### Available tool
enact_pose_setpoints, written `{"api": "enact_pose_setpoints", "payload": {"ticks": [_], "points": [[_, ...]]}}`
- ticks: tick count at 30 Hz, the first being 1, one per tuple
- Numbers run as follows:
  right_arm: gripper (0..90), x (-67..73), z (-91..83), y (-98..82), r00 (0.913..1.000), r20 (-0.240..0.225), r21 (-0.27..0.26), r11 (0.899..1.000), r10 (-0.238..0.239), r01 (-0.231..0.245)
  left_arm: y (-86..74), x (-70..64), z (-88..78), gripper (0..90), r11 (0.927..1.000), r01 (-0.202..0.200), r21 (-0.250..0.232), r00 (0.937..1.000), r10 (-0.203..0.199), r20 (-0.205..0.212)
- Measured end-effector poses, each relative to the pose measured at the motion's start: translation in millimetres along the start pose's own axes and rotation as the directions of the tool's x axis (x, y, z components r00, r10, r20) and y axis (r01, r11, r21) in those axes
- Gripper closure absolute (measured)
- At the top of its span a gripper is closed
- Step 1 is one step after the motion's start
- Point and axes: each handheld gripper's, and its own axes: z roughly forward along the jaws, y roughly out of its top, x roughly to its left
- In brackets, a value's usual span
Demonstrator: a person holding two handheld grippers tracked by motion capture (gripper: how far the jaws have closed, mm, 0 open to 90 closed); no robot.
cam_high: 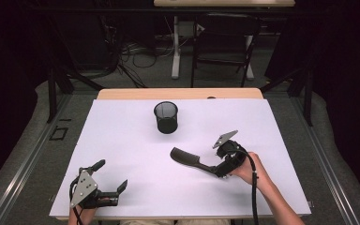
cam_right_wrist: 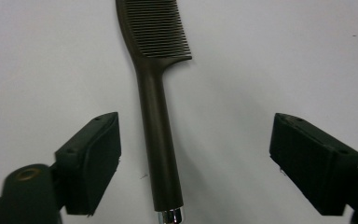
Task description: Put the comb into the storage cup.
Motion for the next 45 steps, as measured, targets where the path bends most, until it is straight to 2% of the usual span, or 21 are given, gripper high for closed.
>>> {"api": "enact_pose_setpoints", "payload": {"ticks": [7,12,14,17,28,36,45], "points": [[0.0,6.8,3.7,6.9,0.9987,-0.034,0.032,0.999,-0.037,0.038,-0.1,-0.1,0.6,0.1,1.0000,0.000,0.003,1.0000,0.000,0.002],[0.0,11.4,4.9,11.8,0.9977,-0.041,0.053,0.997,-0.054,0.056,-0.1,0.1,0.4,0.1,1.0000,-0.003,0.003,1.0000,0.003,0.002],[0.0,12.2,5.8,13.6,0.9964,-0.041,0.047,0.996,-0.074,0.076,-0.1,0.1,0.3,0.1,1.0000,-0.002,0.002,1.0000,0.002,0.001],[0.0,16.0,5.8,16.4,0.9966,-0.037,0.049,0.996,-0.073,0.075,0.0,-0.1,0.1,0.1,1.0000,-0.004,0.002,1.0000,0.004,0.003],[0.2,28.1,15.9,29.5,0.9915,-0.047,0.051,0.991,-0.121,0.123,-0.1,-0.2,0.5,0.1,1.0000,-0.003,0.005,1.0000,0.003,0.004],[0.2,34.8,26.5,37.0,0.9872,-0.080,0.066,0.987,-0.138,0.144,-0.4,-0.3,1.3,0.1,1.0000,0.001,0.007,1.0000,-0.001,0.005],[0.4,35.4,39.0,39.6,0.9830,-0.104,0.101,0.982,-0.151,0.162,-0.4,-0.4,1.9,0.1,0.9999,-0.002,0.010,1.0000,0.002,0.009]]}}
